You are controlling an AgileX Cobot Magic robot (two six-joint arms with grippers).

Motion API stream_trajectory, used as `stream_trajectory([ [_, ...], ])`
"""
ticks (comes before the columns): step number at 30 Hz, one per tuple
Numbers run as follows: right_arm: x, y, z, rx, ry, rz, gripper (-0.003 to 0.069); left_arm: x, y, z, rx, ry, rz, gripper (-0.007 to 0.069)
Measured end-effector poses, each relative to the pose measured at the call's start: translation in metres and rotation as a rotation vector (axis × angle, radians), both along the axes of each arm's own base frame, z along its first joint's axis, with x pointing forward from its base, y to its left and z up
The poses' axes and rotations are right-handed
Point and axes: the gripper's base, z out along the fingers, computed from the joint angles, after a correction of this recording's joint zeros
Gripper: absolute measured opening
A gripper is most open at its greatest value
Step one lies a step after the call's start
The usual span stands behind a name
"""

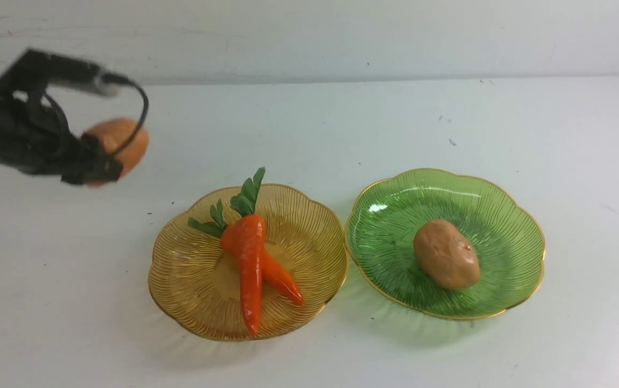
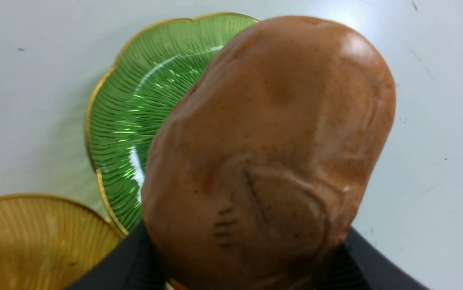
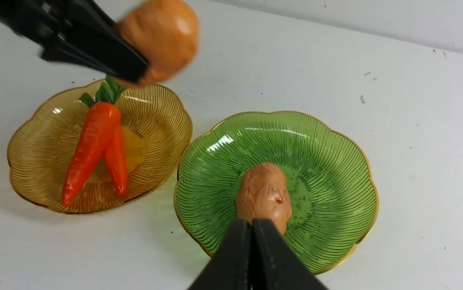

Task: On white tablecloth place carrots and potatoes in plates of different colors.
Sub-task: 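Pick up the potato beside the plates and place it on a plate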

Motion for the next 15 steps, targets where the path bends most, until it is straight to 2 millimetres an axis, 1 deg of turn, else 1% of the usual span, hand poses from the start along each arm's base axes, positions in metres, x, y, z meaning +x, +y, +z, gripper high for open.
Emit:
stream_trajectory([
  [1,0.000,0.000,0.000,0.000,0.001,0.000,-0.0015,0.001,-0.011,-0.011,0.010,0.002,-0.007,0.0375],
  [2,0.000,0.000,0.000,0.000,0.001,0.000,-0.0015,0.003,-0.017,-0.017,0.014,-0.002,-0.007,0.0376],
  [4,0.000,0.000,0.000,-0.001,0.002,0.000,-0.0015,0.005,-0.033,-0.036,0.029,0.000,-0.014,0.0379],
  [6,0.000,0.000,0.000,-0.001,0.002,0.000,-0.0015,0.008,-0.042,-0.050,0.039,0.005,-0.012,0.0387],
  [9,0.000,0.000,0.000,-0.001,0.002,0.000,-0.0015,0.012,-0.049,-0.066,0.052,0.012,-0.004,0.0411],
  [11,0.000,0.000,0.000,-0.002,0.001,0.000,-0.0015,0.016,-0.051,-0.077,0.062,0.021,0.006,0.0440],
  [15,0.000,0.000,0.000,-0.005,0.000,0.002,-0.0015,0.021,-0.053,-0.092,0.076,0.034,0.016,0.0477],
])
